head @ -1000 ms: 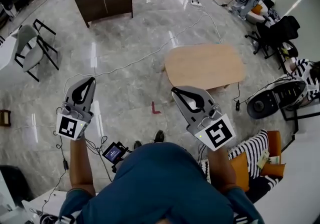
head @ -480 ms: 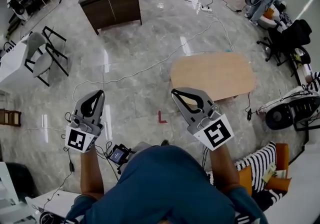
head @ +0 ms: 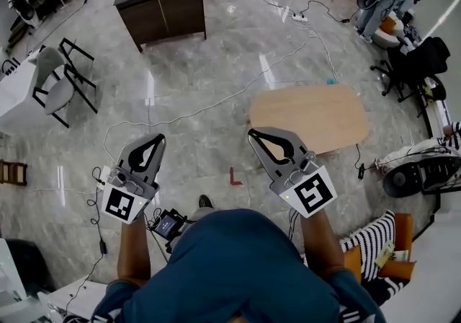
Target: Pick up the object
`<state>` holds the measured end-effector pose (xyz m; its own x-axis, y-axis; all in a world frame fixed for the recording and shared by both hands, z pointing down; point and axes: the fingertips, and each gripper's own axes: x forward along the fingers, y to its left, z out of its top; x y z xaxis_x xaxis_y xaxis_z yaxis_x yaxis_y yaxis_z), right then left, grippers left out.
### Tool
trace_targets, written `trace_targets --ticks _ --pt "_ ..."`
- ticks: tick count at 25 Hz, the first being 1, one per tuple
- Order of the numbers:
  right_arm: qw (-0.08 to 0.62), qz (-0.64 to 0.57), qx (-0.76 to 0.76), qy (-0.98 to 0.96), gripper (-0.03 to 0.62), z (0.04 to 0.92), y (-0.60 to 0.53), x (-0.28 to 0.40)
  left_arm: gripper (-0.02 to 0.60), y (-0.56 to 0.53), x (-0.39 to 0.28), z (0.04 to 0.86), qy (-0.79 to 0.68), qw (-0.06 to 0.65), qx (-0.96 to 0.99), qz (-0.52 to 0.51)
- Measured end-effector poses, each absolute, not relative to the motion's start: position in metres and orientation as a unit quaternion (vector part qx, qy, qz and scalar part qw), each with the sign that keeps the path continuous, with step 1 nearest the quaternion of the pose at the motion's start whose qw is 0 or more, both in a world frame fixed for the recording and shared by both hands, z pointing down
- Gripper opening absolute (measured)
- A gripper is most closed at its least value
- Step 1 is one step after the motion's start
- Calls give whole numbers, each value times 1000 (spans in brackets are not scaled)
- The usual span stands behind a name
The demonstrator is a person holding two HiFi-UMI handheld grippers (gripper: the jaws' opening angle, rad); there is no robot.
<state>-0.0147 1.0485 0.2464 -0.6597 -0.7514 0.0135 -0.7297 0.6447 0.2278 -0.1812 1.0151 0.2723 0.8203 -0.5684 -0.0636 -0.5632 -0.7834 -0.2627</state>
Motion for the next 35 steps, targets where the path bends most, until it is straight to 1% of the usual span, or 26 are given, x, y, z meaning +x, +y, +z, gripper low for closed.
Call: trace_targets --ticks 4,10,16,23,28,35 --pt "58 -106 418 -900 15 242 1023 -32 3 992 -193 270 287 145 -947 -7" --pt "68 -104 427 -895 15 245 986 -64 3 955 -217 273 272 128 -954 3" --pt "71 -103 428 -895 15 246 959 -70 3 925 -217 278 265 117 -957 8" --pt "62 -100 412 -903 15 251 921 -50 5 892 -193 280 277 117 -954 3" --pt "53 -95 395 -912 15 250 889 -17 5 870 -166 279 294 119 -948 -15" --pt "44 -96 372 -922 15 259 854 15 5 843 -134 282 314 120 -942 -10"
